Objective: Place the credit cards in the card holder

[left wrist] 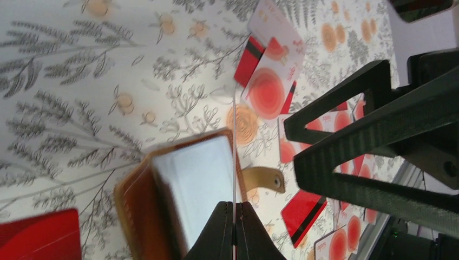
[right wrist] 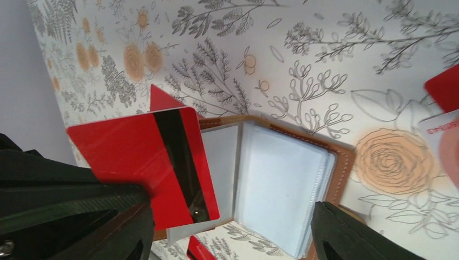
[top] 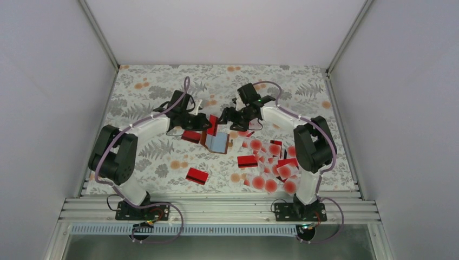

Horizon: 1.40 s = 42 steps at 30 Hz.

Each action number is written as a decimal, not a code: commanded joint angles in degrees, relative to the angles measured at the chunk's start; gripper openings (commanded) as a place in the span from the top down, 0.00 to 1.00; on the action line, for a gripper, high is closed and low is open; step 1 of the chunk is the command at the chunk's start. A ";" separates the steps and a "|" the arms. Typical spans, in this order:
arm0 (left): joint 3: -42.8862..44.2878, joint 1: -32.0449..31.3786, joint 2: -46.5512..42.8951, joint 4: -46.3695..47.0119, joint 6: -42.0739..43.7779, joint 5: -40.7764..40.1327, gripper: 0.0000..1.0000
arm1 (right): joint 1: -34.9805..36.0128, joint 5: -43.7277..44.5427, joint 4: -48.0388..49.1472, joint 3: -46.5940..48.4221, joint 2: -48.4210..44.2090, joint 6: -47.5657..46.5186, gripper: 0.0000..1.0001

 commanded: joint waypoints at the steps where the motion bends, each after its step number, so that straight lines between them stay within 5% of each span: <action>1: -3.21 0.19 -1.91 -2.50 2.04 -1.60 0.98 | 0.12 -5.73 5.99 -2.40 -2.11 -0.88 0.29; 10: -5.40 0.22 -2.40 -4.50 3.87 -5.76 0.97 | 0.17 -11.50 12.04 -7.08 -0.85 -0.82 0.43; 42: -11.12 1.38 1.07 5.01 -1.39 -0.87 0.98 | 0.25 -10.98 16.13 -16.50 5.75 -3.11 0.51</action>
